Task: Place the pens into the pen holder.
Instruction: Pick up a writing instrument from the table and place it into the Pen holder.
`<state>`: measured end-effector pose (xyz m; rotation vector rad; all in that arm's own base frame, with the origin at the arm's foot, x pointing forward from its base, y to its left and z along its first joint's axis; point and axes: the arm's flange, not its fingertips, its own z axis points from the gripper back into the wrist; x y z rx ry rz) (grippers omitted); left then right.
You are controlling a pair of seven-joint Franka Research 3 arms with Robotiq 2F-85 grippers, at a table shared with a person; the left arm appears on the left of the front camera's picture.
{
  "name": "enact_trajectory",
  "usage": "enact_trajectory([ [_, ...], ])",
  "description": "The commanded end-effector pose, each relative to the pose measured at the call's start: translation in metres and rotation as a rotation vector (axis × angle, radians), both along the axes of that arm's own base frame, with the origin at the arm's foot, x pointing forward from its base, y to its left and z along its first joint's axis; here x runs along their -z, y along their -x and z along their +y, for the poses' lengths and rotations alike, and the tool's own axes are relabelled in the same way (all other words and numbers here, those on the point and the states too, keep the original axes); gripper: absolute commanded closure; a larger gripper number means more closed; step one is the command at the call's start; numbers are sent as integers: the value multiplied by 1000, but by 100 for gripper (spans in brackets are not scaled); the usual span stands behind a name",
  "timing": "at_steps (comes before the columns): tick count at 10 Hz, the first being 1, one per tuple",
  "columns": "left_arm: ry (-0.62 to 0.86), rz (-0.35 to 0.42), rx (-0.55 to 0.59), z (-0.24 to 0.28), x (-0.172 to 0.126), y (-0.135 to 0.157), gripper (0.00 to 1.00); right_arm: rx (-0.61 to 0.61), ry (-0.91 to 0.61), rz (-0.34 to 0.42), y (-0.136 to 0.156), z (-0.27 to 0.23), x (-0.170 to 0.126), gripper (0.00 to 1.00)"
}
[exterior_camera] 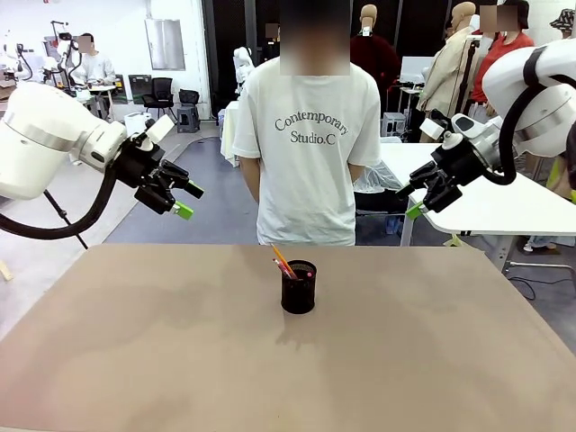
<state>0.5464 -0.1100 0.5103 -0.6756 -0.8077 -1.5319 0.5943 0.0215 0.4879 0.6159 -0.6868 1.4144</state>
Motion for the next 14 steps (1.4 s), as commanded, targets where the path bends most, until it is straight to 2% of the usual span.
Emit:
enact_trajectory([
  [1,0,4,0,1,0,2,0,-2,-2,-3,0,-1,-3,0],
  [14,0,4,0,1,0,2,0,-2,-2,-3,0,-1,-3,0],
])
